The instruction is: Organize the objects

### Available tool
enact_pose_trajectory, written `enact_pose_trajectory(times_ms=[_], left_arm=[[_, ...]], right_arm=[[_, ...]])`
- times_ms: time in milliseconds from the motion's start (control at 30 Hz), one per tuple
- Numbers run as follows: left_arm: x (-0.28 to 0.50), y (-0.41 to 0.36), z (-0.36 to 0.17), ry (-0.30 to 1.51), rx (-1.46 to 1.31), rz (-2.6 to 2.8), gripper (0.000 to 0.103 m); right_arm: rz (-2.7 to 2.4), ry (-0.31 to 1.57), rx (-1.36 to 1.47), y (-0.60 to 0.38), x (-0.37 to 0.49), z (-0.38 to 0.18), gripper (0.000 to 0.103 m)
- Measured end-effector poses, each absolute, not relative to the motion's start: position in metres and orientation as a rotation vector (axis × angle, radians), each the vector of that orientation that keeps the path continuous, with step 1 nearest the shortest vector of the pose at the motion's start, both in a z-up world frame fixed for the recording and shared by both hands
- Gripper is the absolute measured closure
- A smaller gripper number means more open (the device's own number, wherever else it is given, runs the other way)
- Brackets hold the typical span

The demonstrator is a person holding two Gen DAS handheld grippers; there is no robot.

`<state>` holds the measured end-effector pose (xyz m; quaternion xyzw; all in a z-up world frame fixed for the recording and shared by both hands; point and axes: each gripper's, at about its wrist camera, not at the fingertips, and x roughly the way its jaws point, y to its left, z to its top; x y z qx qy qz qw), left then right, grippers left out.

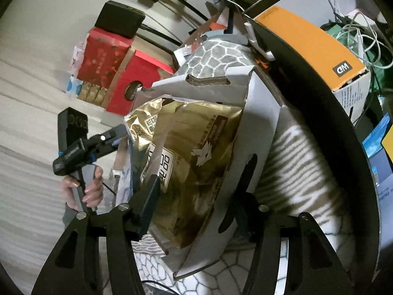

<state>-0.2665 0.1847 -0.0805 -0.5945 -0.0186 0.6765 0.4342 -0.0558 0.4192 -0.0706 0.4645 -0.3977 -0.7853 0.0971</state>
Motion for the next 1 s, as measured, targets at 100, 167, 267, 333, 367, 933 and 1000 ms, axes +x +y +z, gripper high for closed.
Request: enact_pose_trajectory(times_ms=[100,167,267,333,367,933,1000], left_arm=[[-0.263,0.180,-0.080,-0.083,-1.483,1.703,0.023],[-0.262,0.172,-0.081,-0.144,-1.507,1.704,0.023],[-0.258,0.154,-0.080,-0.241,-1.566,1.740,0.023],[-0.252,0.136,-0.077,-0.329,-1.625,1.778,0.023],[-0.248,0.128,-0.074,-0.353,-1.639,1.807,0.023],[-0.177,-0.022,-0.072,-0.623,-1.596,2.111,0.023],[-0.176,-0.022,-0.077,-0.637,-1.593,2.112,0.023]], right_arm=[[-2.366,-1.140,1.401,0.416,-0.060,-0.067,0.045],[-2.401,-1.099,1.415,0.414,-0.062,-0.062,0.044],[-2.423,-1.038,1.411,0.409,-0.071,-0.051,0.044],[-2.436,-0.964,1.425,0.402,-0.081,-0.042,0.044],[-2.439,-0.921,1.437,0.396,-0.088,-0.038,0.044],[-2.208,-0.733,1.397,0.297,-0.145,-0.064,0.045],[-2.215,-0.732,1.398,0.295,-0.146,-0.066,0.045]])
